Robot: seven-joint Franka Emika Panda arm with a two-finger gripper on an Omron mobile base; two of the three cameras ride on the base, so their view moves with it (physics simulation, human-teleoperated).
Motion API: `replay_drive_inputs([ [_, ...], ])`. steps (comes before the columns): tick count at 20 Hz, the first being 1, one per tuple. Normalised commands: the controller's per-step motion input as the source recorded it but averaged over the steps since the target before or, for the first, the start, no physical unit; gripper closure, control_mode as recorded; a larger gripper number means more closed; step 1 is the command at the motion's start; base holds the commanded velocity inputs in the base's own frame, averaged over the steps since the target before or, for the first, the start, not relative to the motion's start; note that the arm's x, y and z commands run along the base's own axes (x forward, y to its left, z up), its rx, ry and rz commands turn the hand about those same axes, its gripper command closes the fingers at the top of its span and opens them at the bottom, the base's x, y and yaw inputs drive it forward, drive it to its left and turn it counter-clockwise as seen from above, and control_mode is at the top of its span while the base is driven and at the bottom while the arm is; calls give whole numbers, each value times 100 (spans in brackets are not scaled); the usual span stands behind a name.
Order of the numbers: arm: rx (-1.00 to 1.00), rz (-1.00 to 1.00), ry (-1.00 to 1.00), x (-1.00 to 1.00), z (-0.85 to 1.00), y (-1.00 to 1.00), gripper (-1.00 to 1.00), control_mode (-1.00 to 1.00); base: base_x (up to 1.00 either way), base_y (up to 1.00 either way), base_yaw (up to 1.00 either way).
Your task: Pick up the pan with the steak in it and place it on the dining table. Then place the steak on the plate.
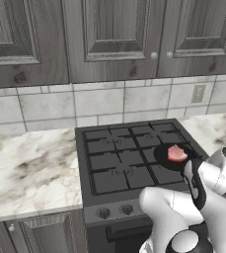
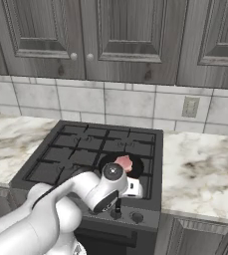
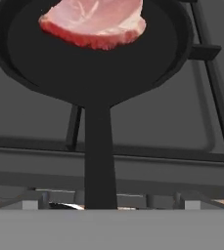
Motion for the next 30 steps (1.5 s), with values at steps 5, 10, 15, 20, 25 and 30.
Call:
replay_drive_inputs([
  [5, 0, 0, 1, 0, -27, 19, -100, -100, 0, 0, 0],
  [10, 0, 0, 4, 0, -47, 9, -100, -100, 0, 0, 0],
  [15, -3, 0, 3, 8, -45, 23, -100, -100, 0, 0, 0],
  [20, -2, -2, 1, 16, -30, 31, 100, -100, 0, 0, 0],
  [25, 0, 0, 0, 0, 0, 0, 100, -100, 0, 0, 0],
  [30, 3, -4, -3, 4, 40, 1, 100, -100, 0, 0, 0],
])
